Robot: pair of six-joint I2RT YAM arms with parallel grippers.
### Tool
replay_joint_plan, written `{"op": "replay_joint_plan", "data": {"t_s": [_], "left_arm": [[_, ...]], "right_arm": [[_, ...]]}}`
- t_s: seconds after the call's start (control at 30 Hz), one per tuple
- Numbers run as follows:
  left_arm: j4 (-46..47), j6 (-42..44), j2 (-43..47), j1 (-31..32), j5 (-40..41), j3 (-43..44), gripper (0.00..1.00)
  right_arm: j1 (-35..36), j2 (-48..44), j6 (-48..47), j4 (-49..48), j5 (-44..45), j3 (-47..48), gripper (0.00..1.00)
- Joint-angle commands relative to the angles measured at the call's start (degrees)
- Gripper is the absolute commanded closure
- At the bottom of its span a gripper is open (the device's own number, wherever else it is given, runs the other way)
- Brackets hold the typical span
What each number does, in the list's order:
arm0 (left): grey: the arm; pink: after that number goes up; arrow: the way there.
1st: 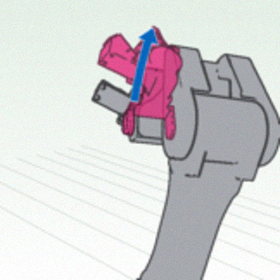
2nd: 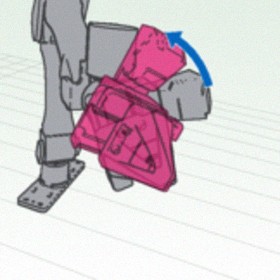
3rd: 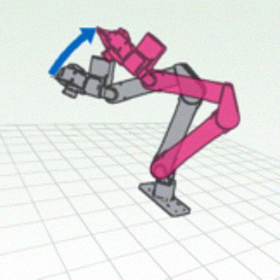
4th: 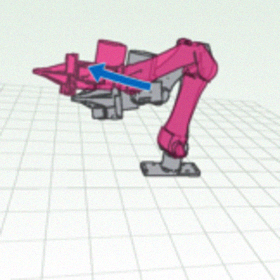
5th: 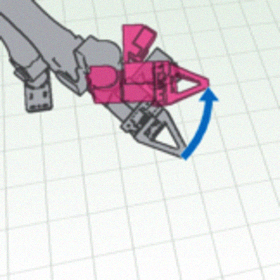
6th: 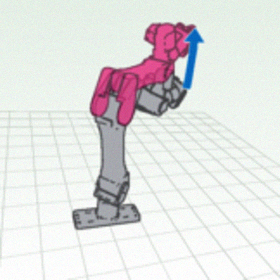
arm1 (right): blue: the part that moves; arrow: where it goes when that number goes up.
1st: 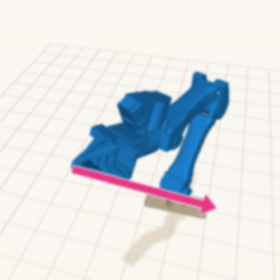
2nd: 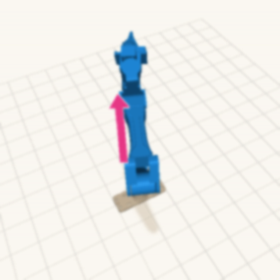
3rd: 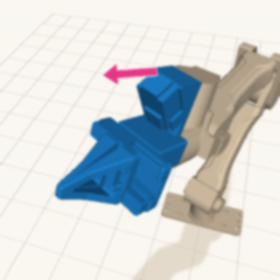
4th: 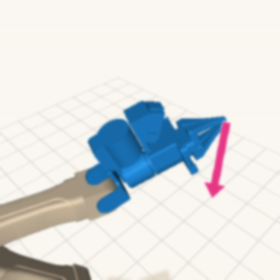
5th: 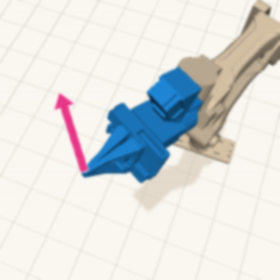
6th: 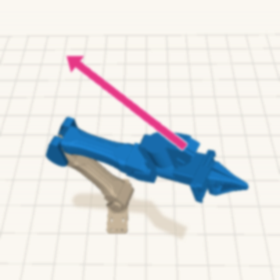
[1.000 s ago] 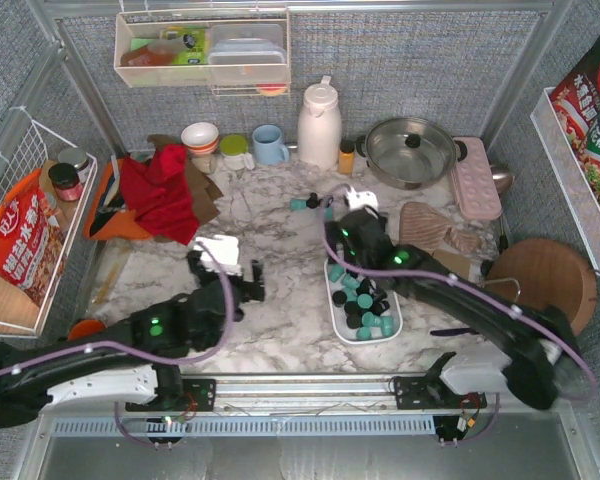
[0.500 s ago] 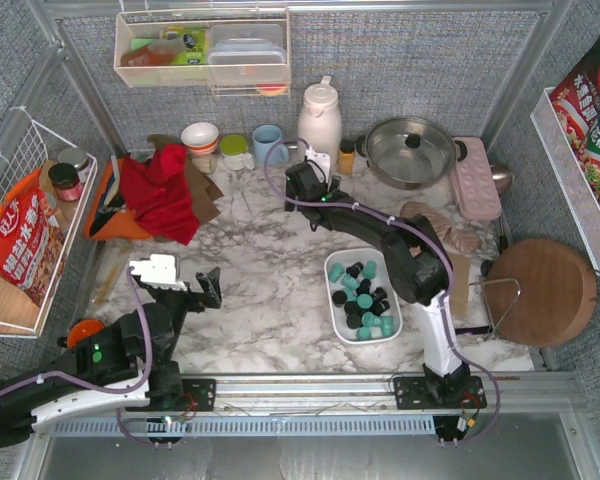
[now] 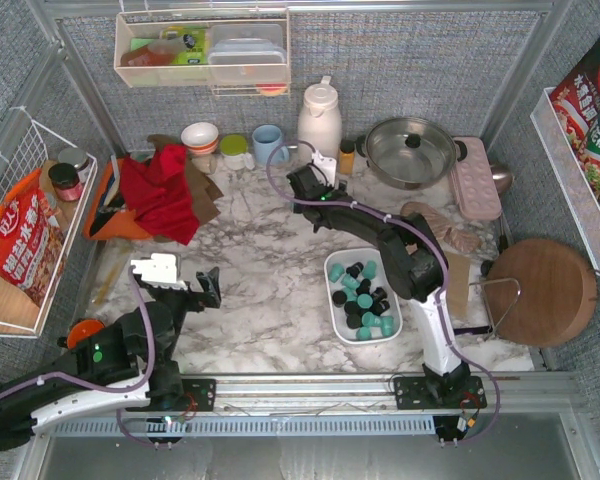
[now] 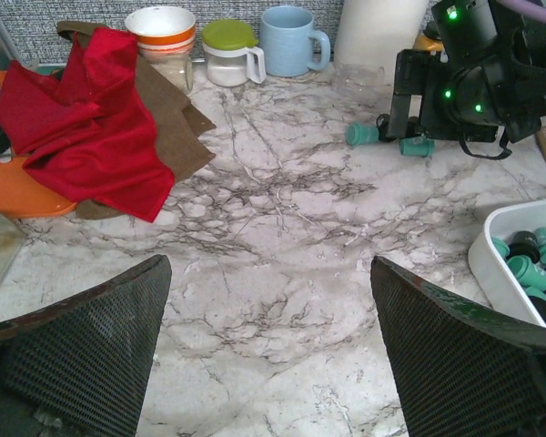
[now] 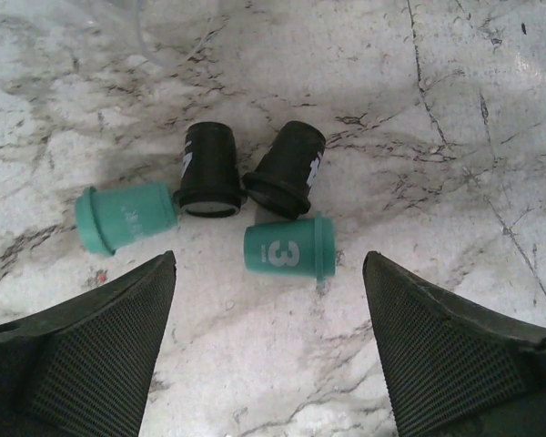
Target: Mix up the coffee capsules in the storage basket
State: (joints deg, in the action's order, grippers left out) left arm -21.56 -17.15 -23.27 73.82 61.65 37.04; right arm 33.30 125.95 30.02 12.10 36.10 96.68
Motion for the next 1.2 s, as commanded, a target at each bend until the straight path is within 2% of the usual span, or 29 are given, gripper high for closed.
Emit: {"op": "replay_joint_plan", "data": {"t_s": [0.0, 0.23, 0.37, 0.6, 1.17], "left_arm": [[0.4, 0.5, 0.6, -0.3, 0.3, 0.2, 0.01], [0.3, 0.4, 1.0, -0.7, 0.3, 0.2, 0.01], [0.4, 0.5, 1.1, -0.9, 0.1, 0.2, 0.01], [0.3, 0.5, 1.5, -1.1, -0.2, 0.2, 0.01], [0.3, -0.1, 4.6, -1.3, -0.3, 0.2, 0.01]], "right_arm": [[-1.0, 2.1, 2.1, 1.2, -0.3, 1.3, 0.13], [-2.4, 4.1, 2.9, 3.2, -2.0, 3.9, 0.18], [-2.6, 4.7, 2.6, 3.9, -3.3, 4.8, 0.25], [-2.7, 5.6, 2.7, 6.1, -4.7, 6.6, 0.26], [-3.6, 6.5, 3.2, 8.0, -6.3, 8.0, 0.37]]}}
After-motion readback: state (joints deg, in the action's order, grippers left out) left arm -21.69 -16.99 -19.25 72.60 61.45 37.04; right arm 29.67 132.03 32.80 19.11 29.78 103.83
